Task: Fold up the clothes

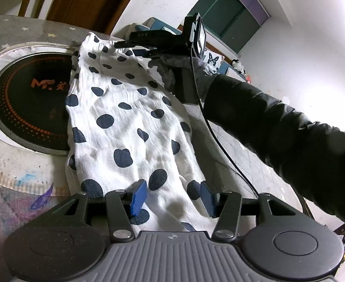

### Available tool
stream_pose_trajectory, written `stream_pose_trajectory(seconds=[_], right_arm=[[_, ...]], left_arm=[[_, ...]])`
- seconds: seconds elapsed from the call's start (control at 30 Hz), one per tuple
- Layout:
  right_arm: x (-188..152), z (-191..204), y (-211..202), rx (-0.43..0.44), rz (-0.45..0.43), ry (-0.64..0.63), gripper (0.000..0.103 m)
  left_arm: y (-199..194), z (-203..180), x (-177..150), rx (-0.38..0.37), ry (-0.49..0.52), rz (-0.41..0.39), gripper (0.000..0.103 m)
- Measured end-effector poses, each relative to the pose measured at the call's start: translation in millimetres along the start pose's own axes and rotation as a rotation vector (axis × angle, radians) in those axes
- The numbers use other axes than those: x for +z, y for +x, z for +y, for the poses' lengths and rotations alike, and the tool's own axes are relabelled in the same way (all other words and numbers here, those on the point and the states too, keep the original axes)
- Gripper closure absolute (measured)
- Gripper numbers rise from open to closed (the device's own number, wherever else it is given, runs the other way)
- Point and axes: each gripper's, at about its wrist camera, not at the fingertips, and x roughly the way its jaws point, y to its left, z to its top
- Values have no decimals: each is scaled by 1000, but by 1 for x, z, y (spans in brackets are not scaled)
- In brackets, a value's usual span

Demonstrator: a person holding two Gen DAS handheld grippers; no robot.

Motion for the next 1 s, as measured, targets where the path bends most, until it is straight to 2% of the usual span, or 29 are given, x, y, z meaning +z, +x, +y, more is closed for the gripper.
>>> stream_pose_trajectory(seconds=[0.07, 0.1, 0.2, 0.3, 0.47, 0.63, 1.0], right_arm=[[-1, 2, 2, 14, -4, -25, 62], [-2, 3, 3, 13, -3, -30, 71], [-3, 4, -1, 15, -11, -23, 84], [-4, 5, -7, 20, -26, -4, 90], [1, 16, -24, 36, -56, 2, 92], [3, 34, -53, 66, -90, -10, 92], [-25, 84, -144, 121, -114, -68, 92]], left_arm=[[0, 1, 1, 0, -7, 2, 49], [1, 1, 1, 1, -9, 4, 49], [2, -2, 1, 9, -5, 7, 48], [2, -4, 1, 20, 3, 9, 47], [1, -9, 3, 54, 12, 12, 47], [-14, -14, 2, 100, 35, -19, 45], [-44, -16, -13, 172, 21, -54, 45]])
